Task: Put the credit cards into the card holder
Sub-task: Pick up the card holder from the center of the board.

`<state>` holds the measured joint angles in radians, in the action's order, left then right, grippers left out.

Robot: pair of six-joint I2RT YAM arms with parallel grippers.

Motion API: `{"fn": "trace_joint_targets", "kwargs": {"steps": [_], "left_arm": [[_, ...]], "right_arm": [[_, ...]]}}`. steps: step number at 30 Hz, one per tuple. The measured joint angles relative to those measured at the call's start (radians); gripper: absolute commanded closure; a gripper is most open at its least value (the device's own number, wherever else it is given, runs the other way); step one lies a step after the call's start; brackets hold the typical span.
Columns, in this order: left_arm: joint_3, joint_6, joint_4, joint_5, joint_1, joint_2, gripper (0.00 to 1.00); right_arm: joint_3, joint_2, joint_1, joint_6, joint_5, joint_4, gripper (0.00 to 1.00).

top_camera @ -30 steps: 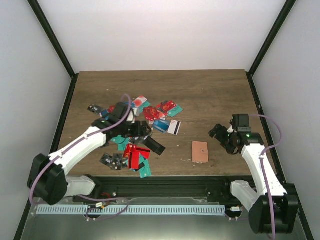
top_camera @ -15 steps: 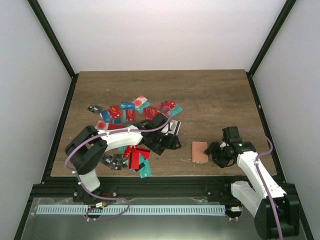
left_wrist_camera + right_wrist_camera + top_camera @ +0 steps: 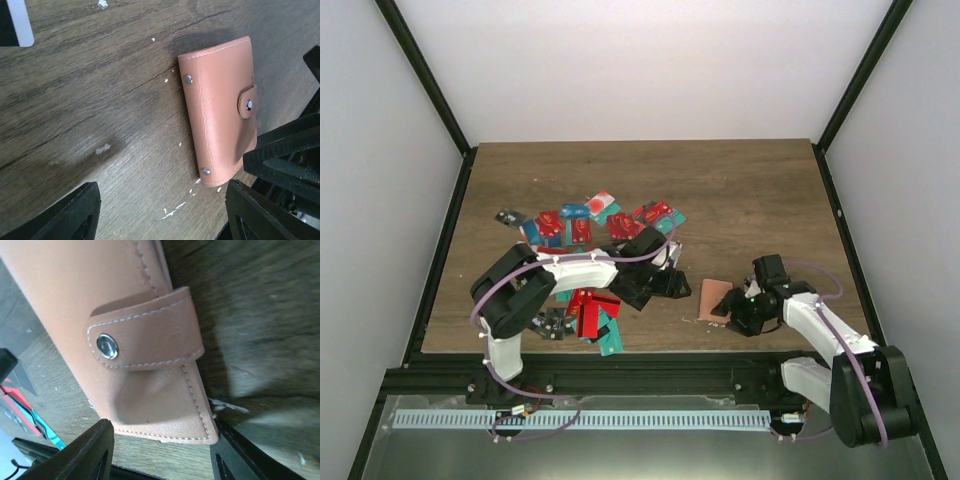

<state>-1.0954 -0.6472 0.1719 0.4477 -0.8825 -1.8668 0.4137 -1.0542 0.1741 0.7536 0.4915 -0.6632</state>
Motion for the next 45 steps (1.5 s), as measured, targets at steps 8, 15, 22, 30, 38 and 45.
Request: {"fn": "trace_joint_targets", "kwargs": {"steps": [8,15,22,30,38,45], "left_arm": [[-0.043,0.031,0.002,0.014,0.000,-0.046,0.33],[-0.102,0.061,0.006,0.041,0.000,-0.082,0.45],[-0.139,0.067,0.005,0.078,0.000,-0.153,0.50],[-0.190,0.067,0.003,0.116,-0.001,-0.206,0.54],[-0.195,0.068,0.001,0.132,-0.003,-0.213,0.54],[-0.193,0.072,0.003,0.126,0.000,-0.208,0.49]], "right_arm": [[0.031,-0.018,0.006,-0.068,0.035,-0.018,0.19],[0.097,0.029,0.007,-0.055,-0.098,-0.112,0.26],[0.117,-0.041,0.007,-0.033,-0.171,-0.102,0.41],[0.103,-0.130,0.007,-0.034,-0.133,-0.006,0.61],[0.094,-0.157,0.007,-0.040,-0.091,0.041,0.87],[0.094,-0.142,0.007,-0.054,-0.066,0.050,0.99]]}}
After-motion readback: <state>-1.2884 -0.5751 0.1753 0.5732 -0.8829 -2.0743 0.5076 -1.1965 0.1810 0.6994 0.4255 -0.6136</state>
